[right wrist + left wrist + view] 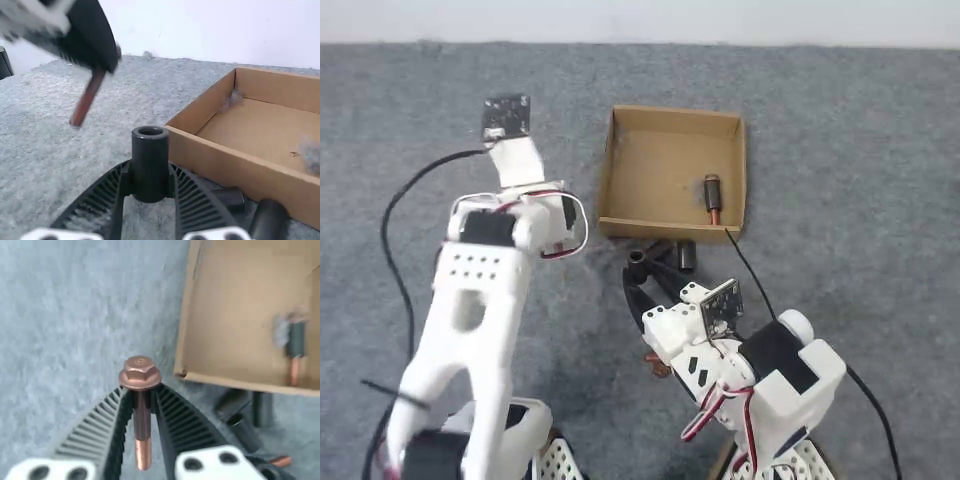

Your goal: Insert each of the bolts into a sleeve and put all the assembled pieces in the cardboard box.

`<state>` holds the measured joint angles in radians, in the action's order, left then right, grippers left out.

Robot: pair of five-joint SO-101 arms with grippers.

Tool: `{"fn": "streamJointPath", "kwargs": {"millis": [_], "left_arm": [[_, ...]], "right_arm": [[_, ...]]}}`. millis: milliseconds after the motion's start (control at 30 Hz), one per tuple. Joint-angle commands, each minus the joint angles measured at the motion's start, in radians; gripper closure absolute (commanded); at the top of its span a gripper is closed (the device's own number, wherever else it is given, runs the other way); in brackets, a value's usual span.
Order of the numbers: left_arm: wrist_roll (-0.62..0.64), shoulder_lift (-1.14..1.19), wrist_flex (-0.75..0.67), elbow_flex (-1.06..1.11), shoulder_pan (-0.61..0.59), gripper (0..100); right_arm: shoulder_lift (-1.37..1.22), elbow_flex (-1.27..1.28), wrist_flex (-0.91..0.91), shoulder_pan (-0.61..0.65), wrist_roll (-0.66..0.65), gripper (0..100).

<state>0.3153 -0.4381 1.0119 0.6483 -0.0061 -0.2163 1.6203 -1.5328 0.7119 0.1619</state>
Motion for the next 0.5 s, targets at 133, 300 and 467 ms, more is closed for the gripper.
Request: {"fn": "streamJointPath", "kwargs": {"millis": [133, 300, 467], "left_arm": [[-0.006, -0.328, -0.157, 0.076, 0.055, 99], [-0.006, -0.506, -0.48, 0.364, 0.081, 99], [-0.006, -0.721, -0.726, 0.611, 0.081, 99]], "right_arm": [[0.01, 0.011, 0.002, 0.007, -0.011, 99.1], [0.01, 0.025, 0.004, 0.033, -0.011, 99.1], [0.01, 0.025, 0.004, 0.045, -0.011, 99.1]]}}
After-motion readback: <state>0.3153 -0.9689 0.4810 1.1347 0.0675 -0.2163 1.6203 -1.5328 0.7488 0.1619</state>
